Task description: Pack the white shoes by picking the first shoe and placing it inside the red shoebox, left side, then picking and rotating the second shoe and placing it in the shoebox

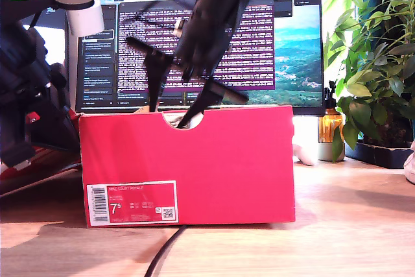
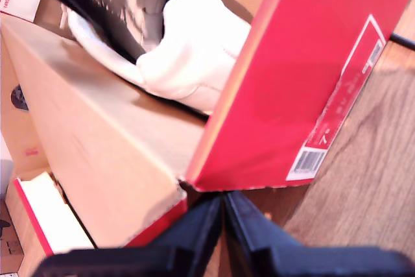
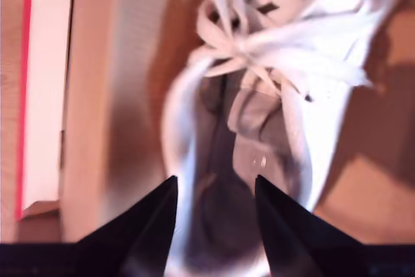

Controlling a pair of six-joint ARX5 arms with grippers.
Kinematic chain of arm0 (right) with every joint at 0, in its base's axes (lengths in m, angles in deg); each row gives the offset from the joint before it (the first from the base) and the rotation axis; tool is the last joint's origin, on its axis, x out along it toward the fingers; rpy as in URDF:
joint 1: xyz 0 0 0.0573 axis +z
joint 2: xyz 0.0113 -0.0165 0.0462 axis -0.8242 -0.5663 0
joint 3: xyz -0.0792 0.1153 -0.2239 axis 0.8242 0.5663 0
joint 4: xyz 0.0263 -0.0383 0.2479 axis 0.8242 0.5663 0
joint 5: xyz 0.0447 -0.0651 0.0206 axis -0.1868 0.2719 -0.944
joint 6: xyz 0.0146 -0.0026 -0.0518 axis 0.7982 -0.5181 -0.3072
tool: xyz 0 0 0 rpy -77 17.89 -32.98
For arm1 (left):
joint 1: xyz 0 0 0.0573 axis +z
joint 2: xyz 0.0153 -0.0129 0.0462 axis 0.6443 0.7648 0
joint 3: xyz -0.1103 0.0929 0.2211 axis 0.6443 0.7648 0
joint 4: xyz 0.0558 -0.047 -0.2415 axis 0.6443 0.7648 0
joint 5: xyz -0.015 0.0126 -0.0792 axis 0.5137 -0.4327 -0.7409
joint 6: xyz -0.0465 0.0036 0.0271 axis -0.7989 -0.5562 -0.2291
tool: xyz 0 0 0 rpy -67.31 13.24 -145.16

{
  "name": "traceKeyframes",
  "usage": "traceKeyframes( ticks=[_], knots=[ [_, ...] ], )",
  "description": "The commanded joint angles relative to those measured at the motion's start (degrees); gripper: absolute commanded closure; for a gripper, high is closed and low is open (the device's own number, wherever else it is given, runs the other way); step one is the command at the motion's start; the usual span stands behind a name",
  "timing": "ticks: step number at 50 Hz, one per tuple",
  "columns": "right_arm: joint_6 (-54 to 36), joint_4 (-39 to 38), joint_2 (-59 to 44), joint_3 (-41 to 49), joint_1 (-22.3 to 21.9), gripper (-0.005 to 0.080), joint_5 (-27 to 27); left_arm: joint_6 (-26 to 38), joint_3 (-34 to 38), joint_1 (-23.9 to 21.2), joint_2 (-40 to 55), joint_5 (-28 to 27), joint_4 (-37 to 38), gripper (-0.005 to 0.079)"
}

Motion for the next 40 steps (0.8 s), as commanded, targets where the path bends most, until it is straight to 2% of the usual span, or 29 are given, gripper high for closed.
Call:
traceKeyframes(
  ticks=[1, 10, 17, 23, 28, 32, 36, 40],
  knots=[
    [-0.15, 3.48, 0.37, -3.74, -1.57, 0.0407, 0.00, -0.55, -0.61, -0.04, 0.50, -0.02, -0.79, 0.0761],
    [-0.52, 14.34, 0.37, -10.84, -5.79, 0.0408, -3.08, -0.55, -0.61, -0.04, 0.50, -0.02, -0.76, 0.0760],
    [1.75, 20.85, 0.37, -14.58, -9.22, 0.0408, -1.97, -0.55, -0.61, -0.04, 0.50, -0.02, -0.76, 0.0760],
    [9.27, 24.76, 0.44, -16.28, -11.67, 0.0408, 3.78, -0.55, -0.61, -0.04, 0.50, -0.04, -0.76, 0.0760],
    [20.02, 28.00, 0.57, -16.61, -13.16, 0.0408, 11.56, -0.55, -0.61, -0.04, 0.50, -0.04, -0.79, 0.0761],
    [24.83, 30.80, 0.57, -16.61, -14.03, 0.0408, 16.87, -0.55, -0.61, -0.04, 0.50, -0.04, -0.76, 0.0760],
    [33.86, 33.83, 0.57, -16.61, -14.73, 0.0408, 17.77, -0.55, -0.61, -0.04, 0.50, -0.04, -0.76, 0.0761],
    [37.05, 33.88, 0.79, -16.61, -15.34, 0.0408, 18.36, -0.55, -0.61, -0.04, 0.50, -0.07, -0.76, 0.0760]
  ],
)
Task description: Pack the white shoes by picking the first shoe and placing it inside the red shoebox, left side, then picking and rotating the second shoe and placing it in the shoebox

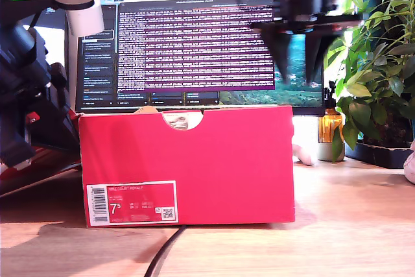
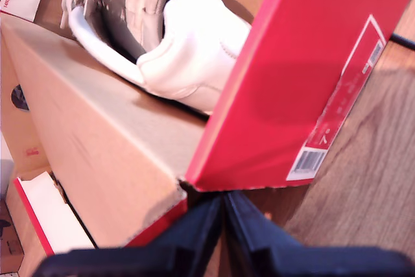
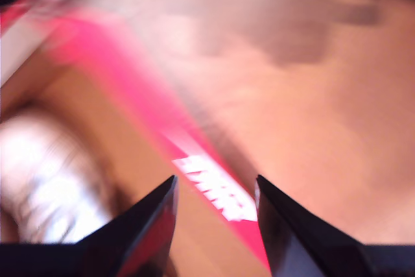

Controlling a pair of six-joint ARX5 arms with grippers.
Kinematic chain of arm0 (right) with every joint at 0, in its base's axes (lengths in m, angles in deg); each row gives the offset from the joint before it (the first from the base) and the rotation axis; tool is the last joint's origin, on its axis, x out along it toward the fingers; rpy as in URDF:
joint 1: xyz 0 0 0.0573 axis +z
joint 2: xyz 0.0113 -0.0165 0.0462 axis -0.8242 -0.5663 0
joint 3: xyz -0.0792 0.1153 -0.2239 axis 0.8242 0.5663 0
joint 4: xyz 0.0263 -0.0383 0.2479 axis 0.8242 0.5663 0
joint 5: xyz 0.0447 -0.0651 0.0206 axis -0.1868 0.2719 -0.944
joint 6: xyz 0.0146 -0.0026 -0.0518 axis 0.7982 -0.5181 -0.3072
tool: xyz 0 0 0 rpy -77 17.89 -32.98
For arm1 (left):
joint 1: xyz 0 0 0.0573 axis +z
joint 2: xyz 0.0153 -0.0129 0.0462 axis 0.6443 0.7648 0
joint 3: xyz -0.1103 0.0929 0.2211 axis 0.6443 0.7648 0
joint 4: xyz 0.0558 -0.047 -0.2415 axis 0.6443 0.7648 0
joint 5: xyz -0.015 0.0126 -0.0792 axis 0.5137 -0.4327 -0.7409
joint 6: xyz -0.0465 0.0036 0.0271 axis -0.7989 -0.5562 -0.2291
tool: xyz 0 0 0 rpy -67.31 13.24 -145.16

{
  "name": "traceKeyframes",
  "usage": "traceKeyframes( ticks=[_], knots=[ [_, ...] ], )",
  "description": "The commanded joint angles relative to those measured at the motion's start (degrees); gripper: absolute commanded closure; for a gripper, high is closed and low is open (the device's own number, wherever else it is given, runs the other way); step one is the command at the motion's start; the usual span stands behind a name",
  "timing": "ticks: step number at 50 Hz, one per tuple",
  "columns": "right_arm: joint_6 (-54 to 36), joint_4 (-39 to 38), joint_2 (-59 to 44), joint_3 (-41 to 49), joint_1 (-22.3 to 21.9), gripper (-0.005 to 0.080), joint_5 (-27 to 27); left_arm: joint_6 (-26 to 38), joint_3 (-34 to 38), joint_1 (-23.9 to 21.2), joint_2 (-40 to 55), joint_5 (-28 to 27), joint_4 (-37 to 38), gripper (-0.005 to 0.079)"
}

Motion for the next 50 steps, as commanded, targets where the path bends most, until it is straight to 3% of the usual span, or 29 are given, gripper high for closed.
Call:
traceKeyframes(
  ticks=[1, 15, 27, 33, 50],
  knots=[
    [2.62, -0.17, 0.79, -0.37, -0.55, 0.0408, 1.20, -0.55, -0.61, -0.04, 0.50, -0.02, -0.76, 0.0760],
    [6.71, 0.15, 1.84, -0.35, -3.19, 0.0395, 1.86, -0.55, -0.61, -0.04, 0.50, -0.02, -0.79, 0.0760],
    [0.37, 0.17, 1.95, -0.28, -6.51, 0.0018, 2.10, -0.55, -0.61, -0.04, 0.50, -0.04, -0.79, 0.0760],
    [1.27, 0.20, 2.62, -0.28, -7.76, 0.0012, -0.17, -0.55, -0.61, -0.04, 0.50, -0.02, -0.76, 0.0760],
    [7.19, 0.22, 3.13, -0.28, -8.87, 0.0012, 0.66, -0.55, -0.61, -0.04, 0.50, -0.02, -0.76, 0.0760]
  ],
)
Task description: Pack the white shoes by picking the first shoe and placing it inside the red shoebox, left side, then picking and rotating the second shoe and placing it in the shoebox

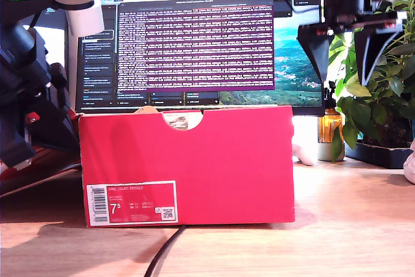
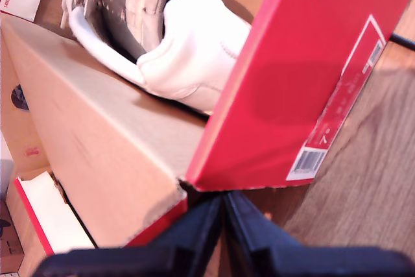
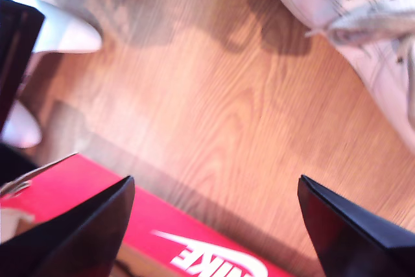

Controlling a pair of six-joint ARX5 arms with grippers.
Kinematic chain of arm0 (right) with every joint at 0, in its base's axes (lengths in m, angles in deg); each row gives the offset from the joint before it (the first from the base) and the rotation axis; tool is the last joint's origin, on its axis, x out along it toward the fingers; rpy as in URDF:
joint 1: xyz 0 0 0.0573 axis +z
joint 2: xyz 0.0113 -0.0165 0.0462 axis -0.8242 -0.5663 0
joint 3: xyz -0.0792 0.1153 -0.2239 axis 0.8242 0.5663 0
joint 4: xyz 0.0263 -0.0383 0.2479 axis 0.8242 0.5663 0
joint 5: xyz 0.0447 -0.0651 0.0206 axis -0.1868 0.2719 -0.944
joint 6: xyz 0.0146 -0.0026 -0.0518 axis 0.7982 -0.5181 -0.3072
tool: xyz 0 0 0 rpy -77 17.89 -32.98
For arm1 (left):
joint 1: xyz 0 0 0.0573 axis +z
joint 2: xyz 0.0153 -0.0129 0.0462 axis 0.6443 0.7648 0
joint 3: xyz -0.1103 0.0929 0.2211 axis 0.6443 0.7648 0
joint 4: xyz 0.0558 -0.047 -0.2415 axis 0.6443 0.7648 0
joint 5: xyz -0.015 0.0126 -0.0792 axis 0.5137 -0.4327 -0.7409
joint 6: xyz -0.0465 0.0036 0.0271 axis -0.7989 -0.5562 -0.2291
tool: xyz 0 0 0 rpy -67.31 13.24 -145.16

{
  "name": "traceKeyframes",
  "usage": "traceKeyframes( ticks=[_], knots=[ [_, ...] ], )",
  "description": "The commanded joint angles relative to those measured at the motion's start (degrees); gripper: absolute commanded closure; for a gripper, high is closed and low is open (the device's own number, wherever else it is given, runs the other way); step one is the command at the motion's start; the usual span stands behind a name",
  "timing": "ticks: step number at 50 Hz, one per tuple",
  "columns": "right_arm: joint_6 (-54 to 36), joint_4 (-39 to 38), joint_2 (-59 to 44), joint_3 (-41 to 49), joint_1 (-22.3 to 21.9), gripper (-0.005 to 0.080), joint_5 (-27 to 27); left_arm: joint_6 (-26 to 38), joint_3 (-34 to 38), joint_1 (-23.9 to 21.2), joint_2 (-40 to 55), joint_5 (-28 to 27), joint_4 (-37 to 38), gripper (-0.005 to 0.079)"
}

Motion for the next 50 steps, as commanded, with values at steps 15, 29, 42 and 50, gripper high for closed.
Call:
traceKeyframes(
  ticks=[15, 29, 42, 50],
  knots=[
    [6.84, 0.11, 1.68, -0.28, 0.28, 0.0013, 0.37, -0.55, -0.61, -0.04, 0.50, -0.02, -0.74, 0.0760],
    [5.92, 0.52, 3.50, -0.13, 3.45, 0.0013, 6.86, -0.55, -0.61, -0.04, 0.50, -0.04, -0.74, 0.0760],
    [9.42, 0.52, 7.93, 5.53, 3.17, 0.0013, 9.03, -0.55, -0.61, -0.04, 0.50, -0.04, -0.72, 0.0760],
    [12.74, 0.52, 11.56, 11.76, 2.73, 0.0013, 9.46, -0.55, -0.61, -0.04, 0.50, -0.04, -0.72, 0.0760]
  ],
)
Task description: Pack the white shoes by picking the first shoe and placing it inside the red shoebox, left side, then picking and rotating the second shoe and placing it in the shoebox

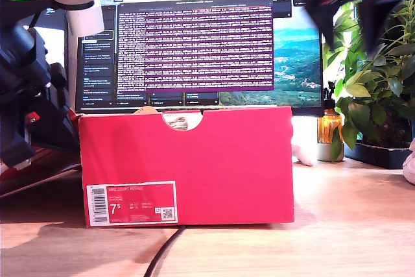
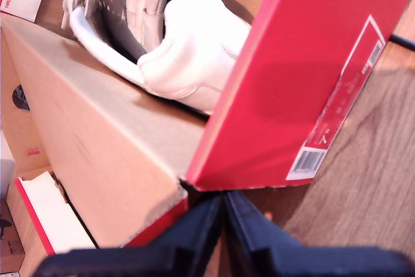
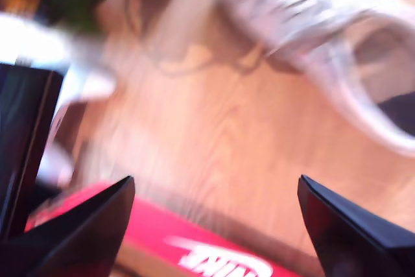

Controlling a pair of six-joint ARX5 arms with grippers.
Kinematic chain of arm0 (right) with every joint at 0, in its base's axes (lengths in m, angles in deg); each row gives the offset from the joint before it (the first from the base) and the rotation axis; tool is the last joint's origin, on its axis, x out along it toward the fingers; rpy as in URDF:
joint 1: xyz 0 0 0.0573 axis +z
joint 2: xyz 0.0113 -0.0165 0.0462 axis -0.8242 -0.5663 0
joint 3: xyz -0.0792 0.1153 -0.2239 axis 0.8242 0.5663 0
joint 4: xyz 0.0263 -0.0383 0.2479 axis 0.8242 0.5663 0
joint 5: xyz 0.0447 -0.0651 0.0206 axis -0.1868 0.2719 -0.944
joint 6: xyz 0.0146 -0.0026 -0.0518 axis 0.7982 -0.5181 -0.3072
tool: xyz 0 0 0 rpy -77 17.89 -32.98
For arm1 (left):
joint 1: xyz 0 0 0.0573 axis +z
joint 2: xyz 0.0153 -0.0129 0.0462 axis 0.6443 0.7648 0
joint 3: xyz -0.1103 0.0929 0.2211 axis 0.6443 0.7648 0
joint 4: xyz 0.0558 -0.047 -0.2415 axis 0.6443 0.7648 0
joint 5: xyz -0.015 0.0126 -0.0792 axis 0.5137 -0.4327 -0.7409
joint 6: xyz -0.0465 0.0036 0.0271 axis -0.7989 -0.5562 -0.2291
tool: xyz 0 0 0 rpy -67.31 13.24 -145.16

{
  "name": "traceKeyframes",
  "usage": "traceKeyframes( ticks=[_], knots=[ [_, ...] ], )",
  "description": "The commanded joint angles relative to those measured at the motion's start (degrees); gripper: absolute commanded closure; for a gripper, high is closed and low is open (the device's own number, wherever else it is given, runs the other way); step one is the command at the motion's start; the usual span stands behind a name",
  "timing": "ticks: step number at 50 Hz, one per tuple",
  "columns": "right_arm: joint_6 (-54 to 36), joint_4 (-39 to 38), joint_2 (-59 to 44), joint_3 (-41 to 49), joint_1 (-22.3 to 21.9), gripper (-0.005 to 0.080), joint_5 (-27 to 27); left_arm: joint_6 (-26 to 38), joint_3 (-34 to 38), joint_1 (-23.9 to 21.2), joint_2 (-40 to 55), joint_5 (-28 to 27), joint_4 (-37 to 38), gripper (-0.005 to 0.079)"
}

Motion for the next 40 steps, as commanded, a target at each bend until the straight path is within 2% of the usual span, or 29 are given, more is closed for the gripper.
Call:
traceKeyframes(
  ticks=[1, 17, 31, 40],
  knots=[
    [1.22, 0.17, 1.09, 3.91, -0.31, 0.0013, 0.17, -0.55, -0.61, -0.04, 0.52, -0.07, -0.74, 0.0760],
    [12.22, 0.15, 9.40, 18.93, -1.33, 0.0015, -1.81, -0.55, -0.61, -0.04, 0.52, -0.09, -0.74, 0.0760],
    [25.38, 0.11, 15.78, 25.27, -3.87, 0.0015, -1.68, -0.55, -0.61, -0.04, 0.52, -0.13, -0.74, 0.0760],
    [27.69, 0.02, 17.11, 29.14, -3.89, 0.0015, -1.53, -0.55, -0.61, -0.04, 0.52, -0.26, -0.76, 0.0760]
  ],
)
